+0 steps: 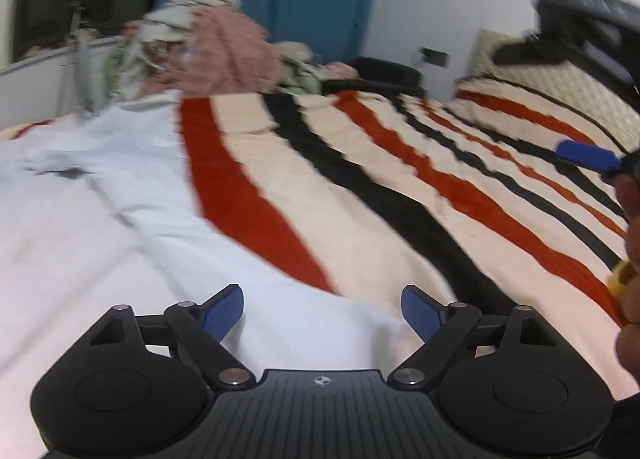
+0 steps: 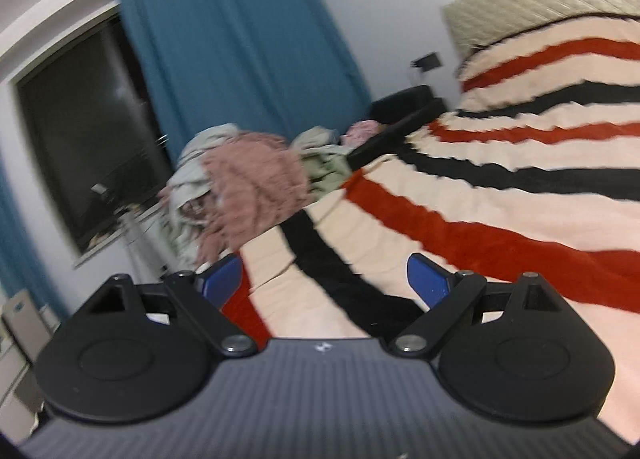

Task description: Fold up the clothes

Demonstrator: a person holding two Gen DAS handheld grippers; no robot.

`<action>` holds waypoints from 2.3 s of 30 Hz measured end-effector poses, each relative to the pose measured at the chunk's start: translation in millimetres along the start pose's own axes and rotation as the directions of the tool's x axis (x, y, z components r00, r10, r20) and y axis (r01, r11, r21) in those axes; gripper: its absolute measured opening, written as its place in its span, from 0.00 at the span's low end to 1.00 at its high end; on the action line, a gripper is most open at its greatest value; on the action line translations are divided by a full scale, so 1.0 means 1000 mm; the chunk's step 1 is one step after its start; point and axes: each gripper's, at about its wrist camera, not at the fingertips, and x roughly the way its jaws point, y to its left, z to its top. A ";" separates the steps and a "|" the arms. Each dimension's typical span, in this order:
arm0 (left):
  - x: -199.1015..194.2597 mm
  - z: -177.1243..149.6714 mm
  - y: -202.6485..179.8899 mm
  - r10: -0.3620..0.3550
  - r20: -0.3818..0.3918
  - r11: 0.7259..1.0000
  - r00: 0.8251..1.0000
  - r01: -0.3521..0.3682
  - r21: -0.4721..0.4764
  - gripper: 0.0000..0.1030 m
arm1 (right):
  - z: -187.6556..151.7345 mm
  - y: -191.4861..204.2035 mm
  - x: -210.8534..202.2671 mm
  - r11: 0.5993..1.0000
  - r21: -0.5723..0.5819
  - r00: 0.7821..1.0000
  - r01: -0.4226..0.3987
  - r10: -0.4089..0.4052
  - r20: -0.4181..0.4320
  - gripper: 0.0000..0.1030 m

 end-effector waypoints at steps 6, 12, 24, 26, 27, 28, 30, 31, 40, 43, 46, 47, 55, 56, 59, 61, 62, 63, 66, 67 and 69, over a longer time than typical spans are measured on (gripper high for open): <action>0.038 -0.007 -0.022 -0.070 -0.047 0.998 0.996 0.070 0.005 0.75 | -0.004 -0.012 0.007 0.998 0.010 0.998 0.055 -0.055 0.041 0.88; 0.060 -0.012 -0.008 -0.024 -0.099 0.998 0.995 0.018 -0.062 0.10 | -0.014 -0.008 0.014 0.995 -0.044 0.996 0.086 -0.085 0.028 0.88; -0.103 0.003 0.075 -0.090 0.042 0.944 0.995 0.099 -0.315 0.09 | -0.014 0.010 0.006 0.993 -0.113 0.998 0.035 -0.029 0.053 0.88; -0.128 -0.009 0.090 -0.064 0.028 0.930 0.998 0.070 -0.362 0.08 | -0.017 0.020 0.004 0.990 -0.144 0.999 0.002 0.003 0.033 0.88; -0.135 -0.018 0.098 -0.062 0.021 0.914 0.998 0.065 -0.401 0.08 | -0.018 0.025 0.003 0.987 -0.158 1.000 -0.015 0.019 0.024 0.88; -0.142 -0.026 0.107 -0.060 0.013 0.896 0.998 0.060 -0.439 0.07 | -0.020 0.030 0.001 0.985 -0.170 0.999 -0.035 0.037 0.007 0.88; -0.150 -0.042 0.122 -0.038 -0.016 0.874 0.999 0.025 -0.485 0.06 | -0.024 0.040 0.000 0.978 -0.194 0.997 -0.078 0.073 -0.032 0.88; -0.149 -0.047 0.125 -0.026 -0.030 0.875 0.999 0.008 -0.485 0.06 | -0.027 0.045 -0.001 0.974 -0.201 0.994 -0.101 0.092 -0.052 0.88; -0.144 -0.076 0.140 0.070 -0.120 0.886 0.990 -0.117 -0.449 0.06 | -0.052 0.081 -0.005 0.928 -0.286 0.964 -0.240 0.192 -0.186 0.88; -0.145 -0.079 0.136 0.097 -0.130 0.897 0.987 -0.143 -0.418 0.08 | -0.057 0.086 -0.005 0.920 -0.291 0.955 -0.265 0.207 -0.213 0.88; -0.145 -0.082 0.133 0.124 -0.139 0.907 0.982 -0.169 -0.386 0.21 | -0.060 0.090 -0.008 0.908 -0.302 0.948 -0.290 0.230 -0.219 0.88; -0.147 -0.080 0.131 0.131 -0.127 0.912 0.983 -0.170 -0.374 0.36 | -0.061 0.092 -0.010 0.904 -0.306 0.947 -0.297 0.237 -0.219 0.88; -0.164 -0.046 0.125 0.200 -0.019 0.937 0.980 -0.197 -0.289 0.89 | -0.064 0.100 -0.019 0.887 -0.309 0.933 -0.343 0.283 -0.224 0.88; -0.165 -0.039 0.127 0.208 -0.003 0.939 0.978 -0.201 -0.279 0.94 | -0.065 0.101 -0.020 0.884 -0.310 0.931 -0.349 0.288 -0.224 0.88; -0.167 -0.022 0.131 0.229 0.037 0.945 0.973 -0.213 -0.249 0.98 | -0.065 0.103 -0.022 0.877 -0.322 0.929 -0.358 0.298 -0.222 0.88; -0.164 -0.012 0.135 0.242 0.056 0.947 0.969 -0.224 -0.229 1.00 | -0.064 0.103 -0.023 0.874 -0.322 0.927 -0.363 0.303 -0.220 0.88; -0.162 -0.006 0.137 0.249 0.066 0.948 0.966 -0.229 -0.219 1.00 | -0.064 0.103 -0.023 0.875 -0.318 0.926 -0.365 0.306 -0.219 0.88; -0.161 -0.001 0.139 0.255 0.076 0.949 0.964 -0.234 -0.209 1.00 | -0.064 0.104 -0.023 0.874 -0.318 0.925 -0.367 0.309 -0.219 0.88; -0.156 0.014 0.144 0.272 0.106 0.951 0.956 -0.251 -0.180 1.00 | -0.065 0.106 -0.023 0.870 -0.320 0.923 -0.376 0.318 -0.218 0.88; -0.152 0.013 0.147 0.267 0.106 0.952 0.958 -0.244 -0.186 1.00 | -0.065 0.106 -0.023 0.868 -0.321 0.922 -0.379 0.321 -0.218 0.88; -0.149 0.007 0.153 0.275 0.113 0.947 0.955 -0.248 -0.206 1.00 | -0.066 0.108 -0.024 0.865 -0.323 0.919 -0.384 0.327 -0.218 0.88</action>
